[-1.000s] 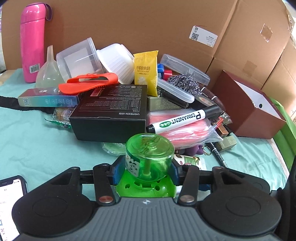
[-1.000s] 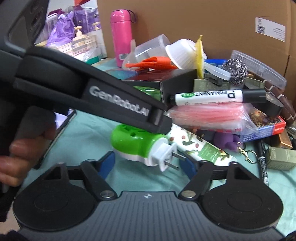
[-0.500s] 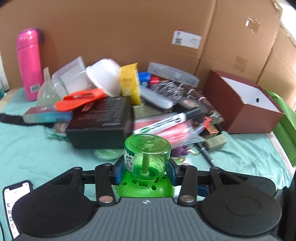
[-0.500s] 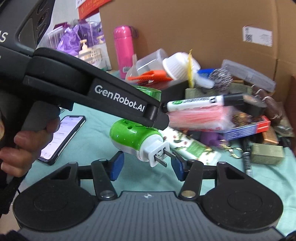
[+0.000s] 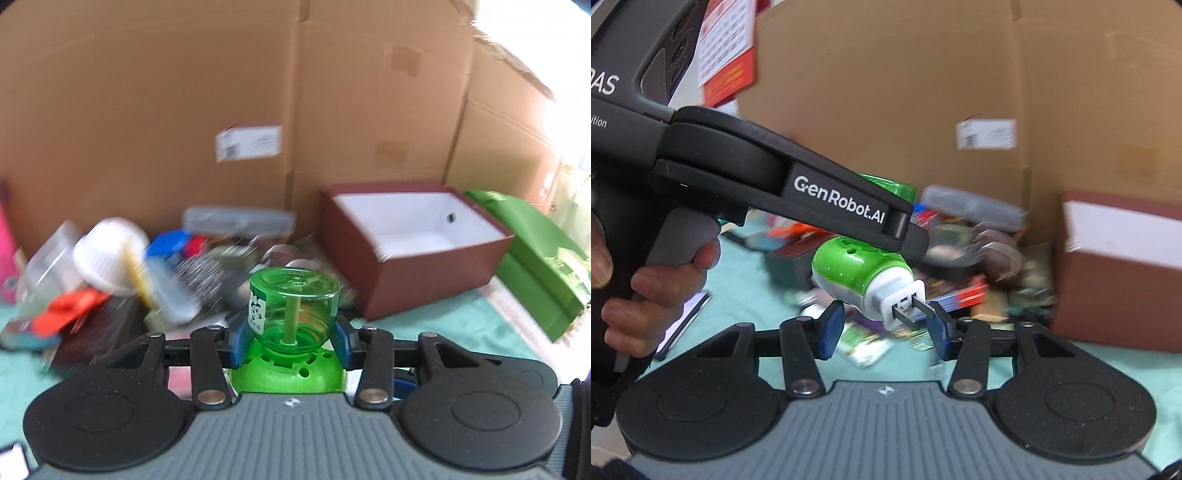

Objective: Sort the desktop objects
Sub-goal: 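Carry the green diffuser into the shoebox and open the left gripper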

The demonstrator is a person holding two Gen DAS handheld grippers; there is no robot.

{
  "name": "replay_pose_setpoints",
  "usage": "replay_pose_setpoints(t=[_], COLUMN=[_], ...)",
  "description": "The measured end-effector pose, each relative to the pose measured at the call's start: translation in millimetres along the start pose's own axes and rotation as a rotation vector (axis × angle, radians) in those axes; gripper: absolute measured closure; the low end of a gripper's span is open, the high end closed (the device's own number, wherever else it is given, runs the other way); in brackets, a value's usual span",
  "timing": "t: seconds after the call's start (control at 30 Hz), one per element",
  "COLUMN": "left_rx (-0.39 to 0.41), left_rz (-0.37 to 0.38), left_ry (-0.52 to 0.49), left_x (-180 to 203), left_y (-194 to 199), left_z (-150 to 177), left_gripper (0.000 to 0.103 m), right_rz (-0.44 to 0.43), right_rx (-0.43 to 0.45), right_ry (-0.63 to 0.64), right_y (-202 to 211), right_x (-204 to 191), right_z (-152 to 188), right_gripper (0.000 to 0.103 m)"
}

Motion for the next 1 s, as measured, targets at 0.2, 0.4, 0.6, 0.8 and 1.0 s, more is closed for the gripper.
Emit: replay_pose_setpoints(t=[0.2, 0.4, 0.6, 0.8, 1.0], left_rx=[0.069, 0.092, 0.064, -0.032, -0.105], left_rz=[0.104, 0.167, 0.176, 0.2, 0.155], left_ry=[-0.018, -0.013, -0.014, 0.028, 0.004], left_x=[42.4, 73.2, 87.6, 88.0, 94.1], left_y=[-24.8, -66.1, -117.1, -174.8, -213.7], left_z=[-48.7, -92.9, -114.9, -123.7, -122.7], left_gripper=[0.056, 0.057, 0.057, 0.057, 0.057], right_rz=[0.123, 0.199, 0.223, 0.244, 0.219], right_rx=[0.055, 0.054, 0.003, -0.076, -0.166], right_ry=[0.029, 0.022, -0.033, -0.091, -0.185], right_y=[23.2, 20.8, -5.4, -38.6, -68.1], right_x=[50.4, 104.6, 153.3, 189.6, 216.9], right_z=[-28.6, -58.7, -67.3, -63.0, -59.0], right_gripper=[0.055, 0.055, 0.055, 0.055, 0.055])
Point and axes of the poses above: each gripper's, at about its wrist camera, not at the fingertips, and y roughly against the way its jaws point, x to its right, z to its underside, the point moved 1 cm from there along -y, roughly the way its jaws point, and after that the axes turned 1 degree about -x, right-handed, at the moved point
